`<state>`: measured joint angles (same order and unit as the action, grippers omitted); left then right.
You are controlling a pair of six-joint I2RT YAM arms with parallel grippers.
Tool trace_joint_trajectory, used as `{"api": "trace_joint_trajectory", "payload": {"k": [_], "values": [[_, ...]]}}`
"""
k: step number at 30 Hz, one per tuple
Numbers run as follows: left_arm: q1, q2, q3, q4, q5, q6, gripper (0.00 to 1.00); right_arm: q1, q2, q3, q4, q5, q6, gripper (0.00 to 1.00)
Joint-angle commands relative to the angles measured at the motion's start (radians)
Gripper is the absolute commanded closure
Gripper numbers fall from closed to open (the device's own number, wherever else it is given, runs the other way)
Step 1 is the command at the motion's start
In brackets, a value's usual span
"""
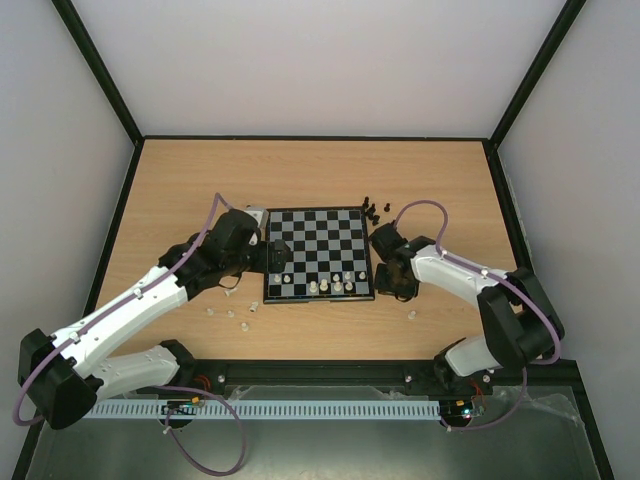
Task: Set up the chess pieces on the board
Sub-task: Pick up the chess piece at the center of the board, then place the chess piece on the chessboard.
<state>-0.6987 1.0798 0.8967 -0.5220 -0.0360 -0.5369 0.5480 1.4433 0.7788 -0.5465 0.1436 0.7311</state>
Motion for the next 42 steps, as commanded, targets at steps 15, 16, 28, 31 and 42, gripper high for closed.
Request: {"api": "trace_joint_trajectory", "payload": {"k": [15, 16, 28, 31, 42], "values": [[0.008, 0.000, -0.013, 0.008, 0.014, 0.005, 0.01, -0.003, -0.022, 0.010, -0.059, 0.001, -0.023, 0.93], [0.008, 0.000, -0.012, 0.008, 0.014, 0.003, 0.01, -0.003, -0.025, 0.019, -0.066, 0.001, -0.026, 0.94], [0.011, -0.029, 0.008, -0.028, -0.032, -0.020, 0.01, 0.142, 0.026, 0.390, -0.236, 0.040, -0.073, 0.94], [0.011, -0.052, 0.012, -0.045, -0.045, -0.033, 0.01, 0.188, 0.117, 0.476, -0.235, 0.027, -0.092, 0.94], [0.013, -0.128, 0.004, -0.110, -0.098, -0.076, 0.01, 0.268, 0.352, 0.576, -0.189, -0.035, -0.151, 0.94]]}}
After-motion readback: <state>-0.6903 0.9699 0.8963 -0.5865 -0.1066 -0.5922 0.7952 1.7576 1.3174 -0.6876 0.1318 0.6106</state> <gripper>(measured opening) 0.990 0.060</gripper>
